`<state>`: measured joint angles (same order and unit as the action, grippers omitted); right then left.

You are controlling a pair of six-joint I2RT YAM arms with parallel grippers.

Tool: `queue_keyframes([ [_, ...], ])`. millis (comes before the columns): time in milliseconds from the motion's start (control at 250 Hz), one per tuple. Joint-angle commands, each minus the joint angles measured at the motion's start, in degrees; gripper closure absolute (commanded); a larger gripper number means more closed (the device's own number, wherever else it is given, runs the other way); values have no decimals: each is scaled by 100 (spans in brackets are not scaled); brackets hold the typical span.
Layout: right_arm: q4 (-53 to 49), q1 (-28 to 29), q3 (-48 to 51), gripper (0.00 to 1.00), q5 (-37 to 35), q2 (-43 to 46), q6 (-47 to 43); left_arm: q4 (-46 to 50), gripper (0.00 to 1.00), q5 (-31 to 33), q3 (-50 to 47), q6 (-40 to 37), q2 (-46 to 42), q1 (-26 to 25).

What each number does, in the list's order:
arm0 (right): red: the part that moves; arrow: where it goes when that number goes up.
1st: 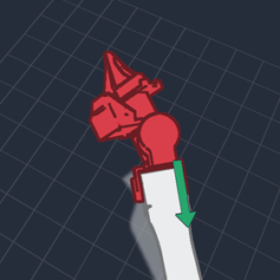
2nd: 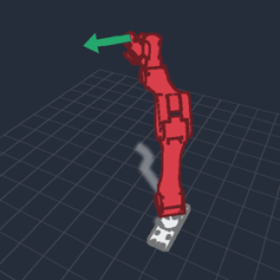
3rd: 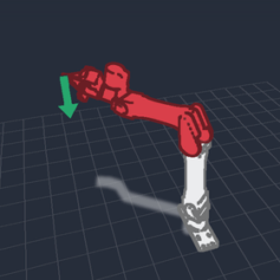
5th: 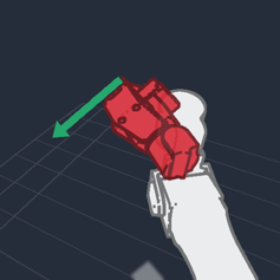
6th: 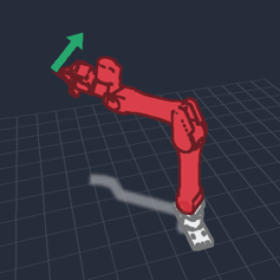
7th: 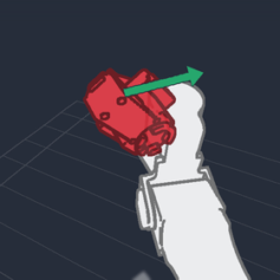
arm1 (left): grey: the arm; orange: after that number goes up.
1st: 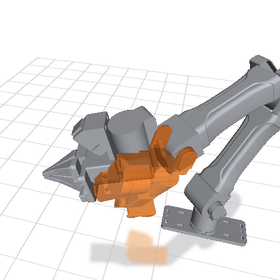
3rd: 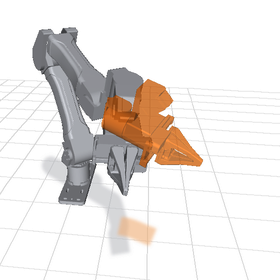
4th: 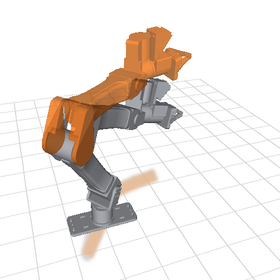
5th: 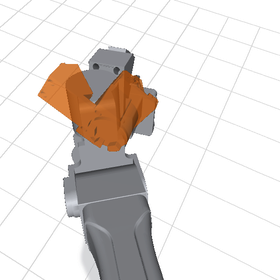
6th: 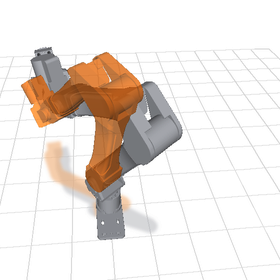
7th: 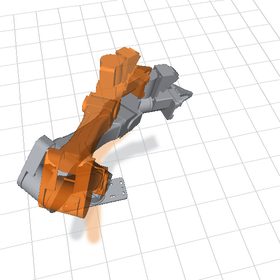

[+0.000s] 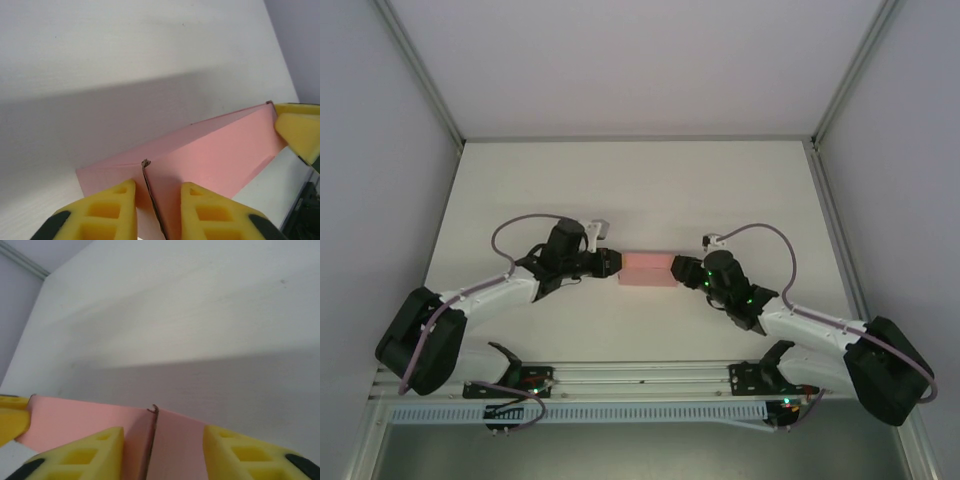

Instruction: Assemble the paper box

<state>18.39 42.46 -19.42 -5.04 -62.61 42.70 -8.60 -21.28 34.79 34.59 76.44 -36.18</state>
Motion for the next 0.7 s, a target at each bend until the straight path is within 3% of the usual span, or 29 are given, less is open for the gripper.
queue_keyframes([
  [0, -345, -75, 650, 66, -72, -191, -506, 474, 90, -16, -452, -13, 179, 42],
  [156, 230, -79, 942, 80, 23, -263, -789, 335, 100, -28, -609, 5, 154, 74],
  [280, 166, -77, 815, 84, 80, -220, -742, 385, 100, -21, -515, -40, 120, 69],
  [383, -508, -76, 347, 82, 42, -84, -693, 678, 100, 50, -65, -172, 168, 91],
  [427, -873, -72, 87, 78, 28, -29, -681, 847, 82, 73, 181, -272, 193, 92],
  [499, -1382, -79, -318, 68, -52, 55, -625, 1103, 72, 212, 523, -374, 195, 91],
  [551, -1726, -75, -609, 63, -165, 105, -655, 1322, 51, 366, 771, -473, 175, 86],
  [583, -1910, -75, -780, 59, -252, 143, -637, 1480, 44, 487, 936, -528, 164, 92],
  [679, -2446, -83, -1291, 58, -535, 206, -775, 1974, 15, 876, 1450, -764, 93, 109],
  [695, -2503, -79, -1377, 55, -557, 213, -822, 2037, 4, 969, 1535, -787, 69, 106],
])
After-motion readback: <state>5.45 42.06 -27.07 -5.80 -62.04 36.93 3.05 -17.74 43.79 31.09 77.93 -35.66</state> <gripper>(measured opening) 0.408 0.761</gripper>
